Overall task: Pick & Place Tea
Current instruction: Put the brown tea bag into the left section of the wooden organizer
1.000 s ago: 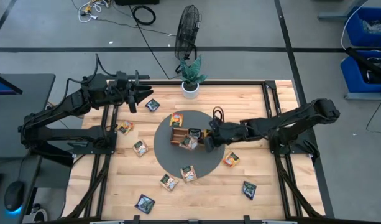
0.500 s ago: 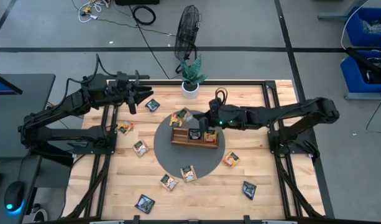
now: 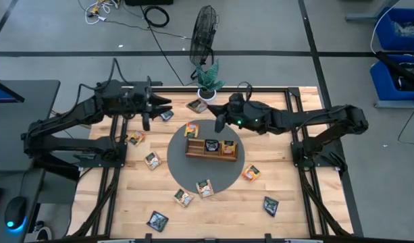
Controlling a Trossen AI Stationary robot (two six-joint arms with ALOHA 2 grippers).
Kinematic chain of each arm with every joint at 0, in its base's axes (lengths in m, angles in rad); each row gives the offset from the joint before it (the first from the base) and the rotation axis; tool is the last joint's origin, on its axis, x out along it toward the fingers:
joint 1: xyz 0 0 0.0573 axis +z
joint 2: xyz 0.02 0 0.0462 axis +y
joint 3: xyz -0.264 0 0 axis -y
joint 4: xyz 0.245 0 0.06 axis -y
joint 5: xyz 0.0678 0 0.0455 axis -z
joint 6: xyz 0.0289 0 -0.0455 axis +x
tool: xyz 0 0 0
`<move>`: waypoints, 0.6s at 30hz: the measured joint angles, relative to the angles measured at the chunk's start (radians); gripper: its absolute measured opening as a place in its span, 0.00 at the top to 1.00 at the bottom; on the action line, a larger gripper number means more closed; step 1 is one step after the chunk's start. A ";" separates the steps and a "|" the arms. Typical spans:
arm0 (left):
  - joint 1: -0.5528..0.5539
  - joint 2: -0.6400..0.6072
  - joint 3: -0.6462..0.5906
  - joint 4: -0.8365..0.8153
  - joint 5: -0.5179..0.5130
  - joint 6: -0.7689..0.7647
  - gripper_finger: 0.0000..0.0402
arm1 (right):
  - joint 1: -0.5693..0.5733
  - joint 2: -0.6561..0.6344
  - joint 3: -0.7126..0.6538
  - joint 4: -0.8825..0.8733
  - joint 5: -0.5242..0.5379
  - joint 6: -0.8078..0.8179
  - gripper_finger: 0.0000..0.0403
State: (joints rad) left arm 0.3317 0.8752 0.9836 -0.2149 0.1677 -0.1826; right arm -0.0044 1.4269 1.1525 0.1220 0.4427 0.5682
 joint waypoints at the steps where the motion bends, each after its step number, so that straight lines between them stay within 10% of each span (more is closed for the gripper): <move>1: 0.000 0.014 0.000 0.015 0.000 -0.013 0.67 | 0.000 0.000 0.000 0.011 0.000 -0.003 1.00; 18: -0.011 0.161 -0.001 0.225 0.021 -0.097 0.67 | 0.002 0.000 0.000 0.032 -0.013 -0.053 1.00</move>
State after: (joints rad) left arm 0.3212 1.0362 0.9826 0.0096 0.1884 -0.2800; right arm -0.0029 1.4269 1.1526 0.1539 0.4294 0.5148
